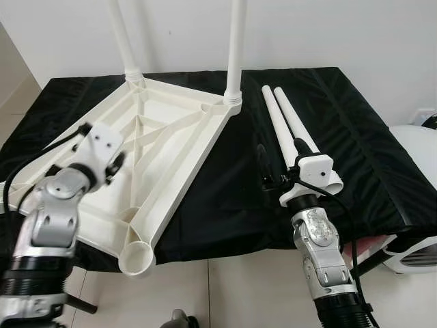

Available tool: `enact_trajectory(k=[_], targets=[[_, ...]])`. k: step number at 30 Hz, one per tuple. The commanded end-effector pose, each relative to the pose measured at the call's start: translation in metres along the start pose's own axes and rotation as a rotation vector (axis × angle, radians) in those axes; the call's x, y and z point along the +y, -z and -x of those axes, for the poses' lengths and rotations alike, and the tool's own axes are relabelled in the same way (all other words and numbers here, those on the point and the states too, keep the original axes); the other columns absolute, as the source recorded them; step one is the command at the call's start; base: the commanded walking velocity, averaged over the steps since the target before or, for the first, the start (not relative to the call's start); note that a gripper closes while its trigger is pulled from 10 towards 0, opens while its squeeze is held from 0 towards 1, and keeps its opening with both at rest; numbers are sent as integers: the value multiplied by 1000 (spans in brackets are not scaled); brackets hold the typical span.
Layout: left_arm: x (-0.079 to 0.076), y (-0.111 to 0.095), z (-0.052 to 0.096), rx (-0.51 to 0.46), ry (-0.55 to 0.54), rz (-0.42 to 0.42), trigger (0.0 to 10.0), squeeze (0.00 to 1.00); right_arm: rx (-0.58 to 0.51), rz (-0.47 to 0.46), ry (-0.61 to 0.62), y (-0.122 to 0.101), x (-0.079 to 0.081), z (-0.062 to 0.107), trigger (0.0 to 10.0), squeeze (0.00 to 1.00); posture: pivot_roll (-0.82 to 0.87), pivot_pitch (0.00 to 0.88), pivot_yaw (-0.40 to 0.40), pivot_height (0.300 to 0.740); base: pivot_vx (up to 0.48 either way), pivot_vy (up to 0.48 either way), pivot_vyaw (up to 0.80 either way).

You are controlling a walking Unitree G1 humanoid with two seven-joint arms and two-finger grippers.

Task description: Building children table

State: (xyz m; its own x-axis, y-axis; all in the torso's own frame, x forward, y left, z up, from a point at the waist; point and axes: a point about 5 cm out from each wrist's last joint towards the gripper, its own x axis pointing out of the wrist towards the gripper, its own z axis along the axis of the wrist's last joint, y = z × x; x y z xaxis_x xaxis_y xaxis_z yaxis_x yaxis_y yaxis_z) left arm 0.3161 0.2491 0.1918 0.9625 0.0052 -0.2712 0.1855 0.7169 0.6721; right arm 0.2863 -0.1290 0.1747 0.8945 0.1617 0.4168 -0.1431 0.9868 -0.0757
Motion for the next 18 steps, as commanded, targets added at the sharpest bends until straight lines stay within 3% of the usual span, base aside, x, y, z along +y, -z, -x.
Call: enact_trajectory(k=[1, 7, 13, 16, 18], targets=[[7, 7, 1, 41, -190, -22, 10000, 0, 10, -4, 5, 0, -2, 2, 10000, 0, -2, 100, 27, 740, 0, 0, 0], [5, 15, 2, 97, -156, -68, 10000, 0, 6, -7, 6, -2, -2, 2, 10000, 0, -3, 106, 29, 740, 0, 0, 0], [-39, 17, 3, 119, 83, -118, 10000, 0, 8, -26, -42, -9, 1, 2, 10000, 0, -5, 118, 25, 740, 0, 0, 0], [-45, 17, 4, 116, 111, -126, 10000, 0, 13, -27, -55, -9, 1, 3, 10000, 0, -6, 121, 24, 740, 0, 0, 0], [-61, 20, 8, 116, 193, -140, 10000, 0, 56, -33, -123, -5, 4, 13, 10000, 0, -10, 128, 24, 740, 0, 0, 0]])
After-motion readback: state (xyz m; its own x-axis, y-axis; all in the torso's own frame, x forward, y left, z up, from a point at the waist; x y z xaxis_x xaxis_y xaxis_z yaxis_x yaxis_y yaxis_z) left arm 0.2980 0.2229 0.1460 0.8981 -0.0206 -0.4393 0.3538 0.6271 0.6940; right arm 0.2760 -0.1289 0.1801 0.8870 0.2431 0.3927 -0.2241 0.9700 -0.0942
